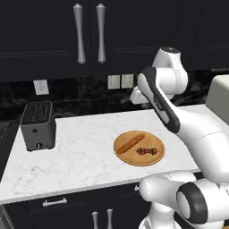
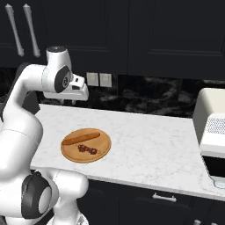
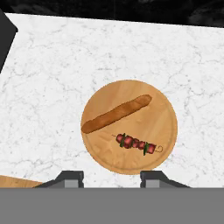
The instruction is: Pick up the kebab skewer and baguette bread, and place them inside the toaster oven. Close the toaster oven door and start by setting the timer.
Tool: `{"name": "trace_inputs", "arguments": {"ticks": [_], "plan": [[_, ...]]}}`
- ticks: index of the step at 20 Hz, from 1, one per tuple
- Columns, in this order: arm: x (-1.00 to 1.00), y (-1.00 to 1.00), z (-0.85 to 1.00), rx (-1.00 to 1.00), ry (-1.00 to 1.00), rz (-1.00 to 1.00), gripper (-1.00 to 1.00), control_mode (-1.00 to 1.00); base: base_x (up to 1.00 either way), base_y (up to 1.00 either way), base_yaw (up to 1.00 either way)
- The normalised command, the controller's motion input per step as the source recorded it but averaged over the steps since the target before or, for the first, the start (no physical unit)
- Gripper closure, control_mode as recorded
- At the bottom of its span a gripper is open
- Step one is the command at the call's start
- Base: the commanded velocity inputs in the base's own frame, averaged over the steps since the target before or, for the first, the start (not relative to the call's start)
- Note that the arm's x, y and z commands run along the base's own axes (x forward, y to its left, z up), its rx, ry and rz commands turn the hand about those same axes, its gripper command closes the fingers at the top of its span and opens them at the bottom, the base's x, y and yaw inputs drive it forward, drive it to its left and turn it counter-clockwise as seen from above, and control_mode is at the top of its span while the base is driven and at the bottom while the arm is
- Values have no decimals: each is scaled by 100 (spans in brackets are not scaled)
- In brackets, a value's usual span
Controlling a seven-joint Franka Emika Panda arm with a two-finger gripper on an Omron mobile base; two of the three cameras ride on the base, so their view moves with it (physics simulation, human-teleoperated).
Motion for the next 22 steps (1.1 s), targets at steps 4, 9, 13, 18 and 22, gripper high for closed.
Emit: {"name": "trace_inputs", "arguments": {"ticks": [4, 9, 13, 18, 22], "plan": [[0, 0, 0, 0, 0, 0, -100, 100, 0, 0, 0], [0, 0, 0, 0, 0, 0, -100, 100, -1, -10, 0], [0, 0, 0, 0, 0, 0, -100, 100, -20, -87, 0], [0, 0, 0, 0, 0, 0, -100, 100, -14, -99, -5], [0, 0, 0, 0, 0, 0, -100, 100, 2, -63, -12]]}}
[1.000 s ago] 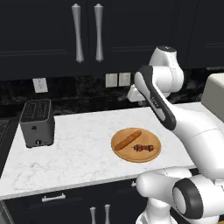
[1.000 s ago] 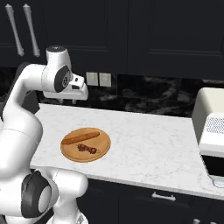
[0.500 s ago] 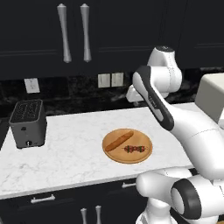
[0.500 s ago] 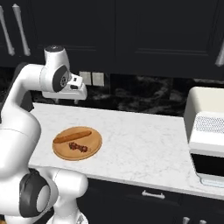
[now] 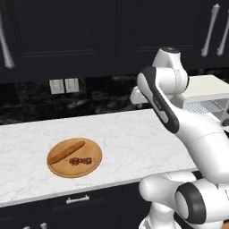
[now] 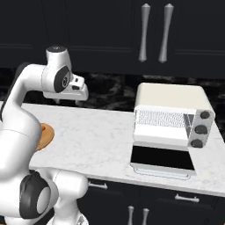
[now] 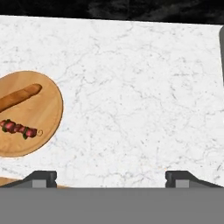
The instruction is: Pick up the kebab skewer and baguette bread, and place them inside the toaster oven. Close the toaster oven door and start by setting the timer.
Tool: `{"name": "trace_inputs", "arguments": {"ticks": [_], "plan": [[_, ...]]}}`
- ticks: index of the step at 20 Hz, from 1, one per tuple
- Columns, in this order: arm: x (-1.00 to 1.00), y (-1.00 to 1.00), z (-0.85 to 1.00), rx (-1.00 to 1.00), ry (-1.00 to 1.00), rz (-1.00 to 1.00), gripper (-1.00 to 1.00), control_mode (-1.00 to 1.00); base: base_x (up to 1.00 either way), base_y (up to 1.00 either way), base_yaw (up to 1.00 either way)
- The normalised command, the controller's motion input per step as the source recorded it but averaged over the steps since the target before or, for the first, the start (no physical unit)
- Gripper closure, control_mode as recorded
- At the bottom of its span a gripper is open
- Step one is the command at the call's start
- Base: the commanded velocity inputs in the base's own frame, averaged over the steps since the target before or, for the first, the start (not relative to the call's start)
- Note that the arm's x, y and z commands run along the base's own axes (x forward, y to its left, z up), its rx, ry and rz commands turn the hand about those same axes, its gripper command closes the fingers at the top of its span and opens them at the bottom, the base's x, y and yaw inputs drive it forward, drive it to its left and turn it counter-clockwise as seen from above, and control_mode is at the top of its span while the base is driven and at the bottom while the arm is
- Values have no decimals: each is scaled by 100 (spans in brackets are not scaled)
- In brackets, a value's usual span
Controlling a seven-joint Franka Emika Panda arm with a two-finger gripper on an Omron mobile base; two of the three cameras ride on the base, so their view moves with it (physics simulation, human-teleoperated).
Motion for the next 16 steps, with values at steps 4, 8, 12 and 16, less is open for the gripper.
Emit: {"name": "trace_inputs", "arguments": {"ticks": [4, 8, 12, 16], "plan": [[0, 0, 0, 0, 0, 0, -100, 100, 10, -27, -14], [0, 0, 0, 0, 0, 0, -100, 100, 26, -40, -9], [0, 0, 0, 0, 0, 0, -100, 100, 28, -38, -4], [0, 0, 0, 0, 0, 0, -100, 100, 43, -11, 0]]}}
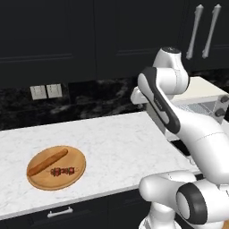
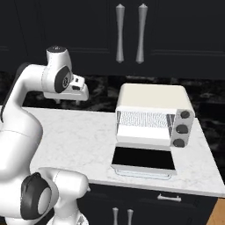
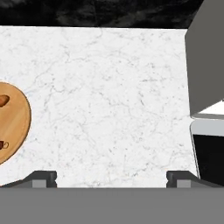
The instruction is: Pick up the kebab skewer and baguette bread, and place them inside the toaster oven. Close the toaster oven door and start by setting the timer.
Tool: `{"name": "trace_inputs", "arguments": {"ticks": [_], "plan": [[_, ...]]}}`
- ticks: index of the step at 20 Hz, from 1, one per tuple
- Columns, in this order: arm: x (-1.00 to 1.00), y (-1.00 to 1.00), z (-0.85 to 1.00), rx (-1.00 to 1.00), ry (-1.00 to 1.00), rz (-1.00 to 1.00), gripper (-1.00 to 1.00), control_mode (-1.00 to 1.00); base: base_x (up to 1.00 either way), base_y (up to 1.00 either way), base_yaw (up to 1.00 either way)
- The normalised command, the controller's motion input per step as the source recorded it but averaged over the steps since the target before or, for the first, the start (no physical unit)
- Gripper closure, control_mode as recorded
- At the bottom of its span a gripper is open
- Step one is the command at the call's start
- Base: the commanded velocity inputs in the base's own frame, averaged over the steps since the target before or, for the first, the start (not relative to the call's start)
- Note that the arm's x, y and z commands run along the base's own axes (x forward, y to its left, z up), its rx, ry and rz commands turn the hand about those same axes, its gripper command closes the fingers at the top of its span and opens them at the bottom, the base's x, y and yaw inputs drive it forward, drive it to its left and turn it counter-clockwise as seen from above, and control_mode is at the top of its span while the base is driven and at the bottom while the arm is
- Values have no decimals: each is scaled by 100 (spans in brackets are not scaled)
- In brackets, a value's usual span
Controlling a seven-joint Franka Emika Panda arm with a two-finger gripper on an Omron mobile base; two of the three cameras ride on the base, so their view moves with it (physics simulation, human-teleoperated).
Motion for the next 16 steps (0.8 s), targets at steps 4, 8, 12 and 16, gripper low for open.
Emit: {"name": "trace_inputs", "arguments": {"ticks": [4, 8, 12, 16], "plan": [[0, 0, 0, 0, 0, 0, -100, 100, 33, 0, 7], [0, 0, 0, 0, 0, 0, -100, 100, 18, -3, 23], [0, 0, 0, 0, 0, 0, -100, 100, 21, 0, 17], [0, 0, 0, 0, 0, 0, -100, 100, 6, 0, 0]]}}
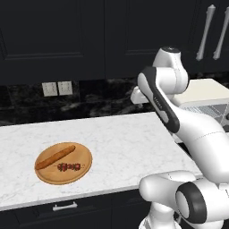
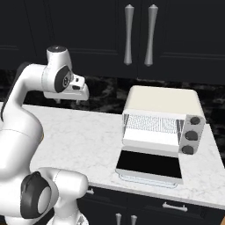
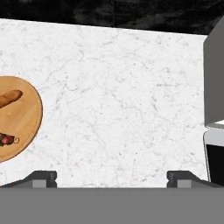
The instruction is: Pick up the kebab skewer and baguette bread, and place them inside the toaster oven. Close the toaster oven door and start by setting the timer.
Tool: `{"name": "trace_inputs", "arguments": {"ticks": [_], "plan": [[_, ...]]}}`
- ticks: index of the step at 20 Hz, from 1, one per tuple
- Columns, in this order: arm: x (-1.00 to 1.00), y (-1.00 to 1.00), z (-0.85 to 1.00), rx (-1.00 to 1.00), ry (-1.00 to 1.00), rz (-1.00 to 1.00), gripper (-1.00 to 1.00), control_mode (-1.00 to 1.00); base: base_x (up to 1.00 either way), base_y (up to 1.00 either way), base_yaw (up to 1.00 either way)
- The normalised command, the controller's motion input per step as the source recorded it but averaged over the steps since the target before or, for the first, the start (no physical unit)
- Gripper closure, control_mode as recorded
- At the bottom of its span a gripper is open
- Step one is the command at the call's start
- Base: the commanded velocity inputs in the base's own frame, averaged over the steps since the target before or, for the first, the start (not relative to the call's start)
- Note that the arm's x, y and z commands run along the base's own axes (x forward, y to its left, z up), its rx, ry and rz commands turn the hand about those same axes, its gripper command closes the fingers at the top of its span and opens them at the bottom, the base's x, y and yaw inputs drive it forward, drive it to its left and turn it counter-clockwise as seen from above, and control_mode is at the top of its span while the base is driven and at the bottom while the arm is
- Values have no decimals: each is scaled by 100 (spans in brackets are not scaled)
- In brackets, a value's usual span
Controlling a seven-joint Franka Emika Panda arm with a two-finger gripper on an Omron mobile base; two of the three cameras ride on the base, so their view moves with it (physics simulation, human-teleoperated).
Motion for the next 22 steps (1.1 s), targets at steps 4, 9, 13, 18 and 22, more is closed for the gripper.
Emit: {"name": "trace_inputs", "arguments": {"ticks": [4, 9, 13, 18, 22], "plan": [[0, 0, 0, 0, 0, 0, -100, 100, 0, 0, 0], [0, -7, -1, 0, 0, 0, -100, -100, 0, 0, 0], [-27, -88, -13, 2, -10, 0, -100, -100, 0, 0, 0], [-34, -100, -1, 4, -9, 0, -100, -100, 0, 0, 0], [-13, -100, -6, 4, -10, 0, -100, -100, 0, 0, 0]]}}
